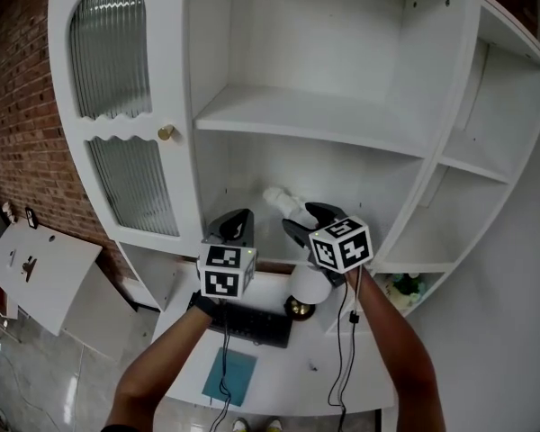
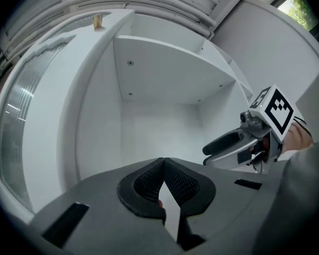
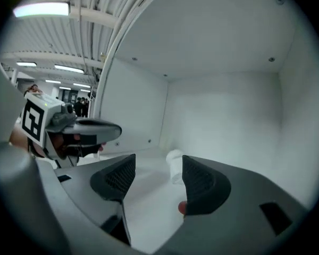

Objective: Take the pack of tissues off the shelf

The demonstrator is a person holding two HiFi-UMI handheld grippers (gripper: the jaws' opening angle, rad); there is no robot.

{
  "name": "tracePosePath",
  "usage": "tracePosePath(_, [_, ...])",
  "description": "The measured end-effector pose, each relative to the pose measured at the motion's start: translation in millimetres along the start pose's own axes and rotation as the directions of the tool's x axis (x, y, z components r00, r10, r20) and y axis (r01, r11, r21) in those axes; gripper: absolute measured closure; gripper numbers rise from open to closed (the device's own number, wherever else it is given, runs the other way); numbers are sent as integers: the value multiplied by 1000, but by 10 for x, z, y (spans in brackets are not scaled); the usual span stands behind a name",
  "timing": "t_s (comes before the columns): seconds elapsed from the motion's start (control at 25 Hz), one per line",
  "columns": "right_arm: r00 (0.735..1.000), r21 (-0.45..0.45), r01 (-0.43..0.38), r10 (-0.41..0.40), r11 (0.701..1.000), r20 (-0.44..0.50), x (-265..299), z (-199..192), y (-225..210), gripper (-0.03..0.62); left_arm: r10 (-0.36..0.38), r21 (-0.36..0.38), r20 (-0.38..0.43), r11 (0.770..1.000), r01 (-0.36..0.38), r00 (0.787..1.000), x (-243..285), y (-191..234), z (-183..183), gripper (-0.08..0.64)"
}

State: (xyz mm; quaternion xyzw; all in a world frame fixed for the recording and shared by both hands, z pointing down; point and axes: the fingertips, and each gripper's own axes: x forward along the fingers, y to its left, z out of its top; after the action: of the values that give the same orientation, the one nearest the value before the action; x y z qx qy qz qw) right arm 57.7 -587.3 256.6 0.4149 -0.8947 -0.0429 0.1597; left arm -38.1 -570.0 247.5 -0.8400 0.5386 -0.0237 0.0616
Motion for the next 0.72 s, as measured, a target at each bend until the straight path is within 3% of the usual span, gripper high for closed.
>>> tracePosePath(0.24, [990,-41,-4,-2,999,-139,401,-259,-261,318,12,-29,-15,1000,-12,1000,252,107,-39,546])
tracePosePath(0.48, [982,-16,-14,10,1000,-190,667,-378,-464,318,4,-31,-30,999,-5,1000,373,69,-139,546])
tracePosePath(0.72, [973,86,-40,58,996,-223,819,-466,-572,318,8,-42,-40,999,-10,999,430,107,-225,546])
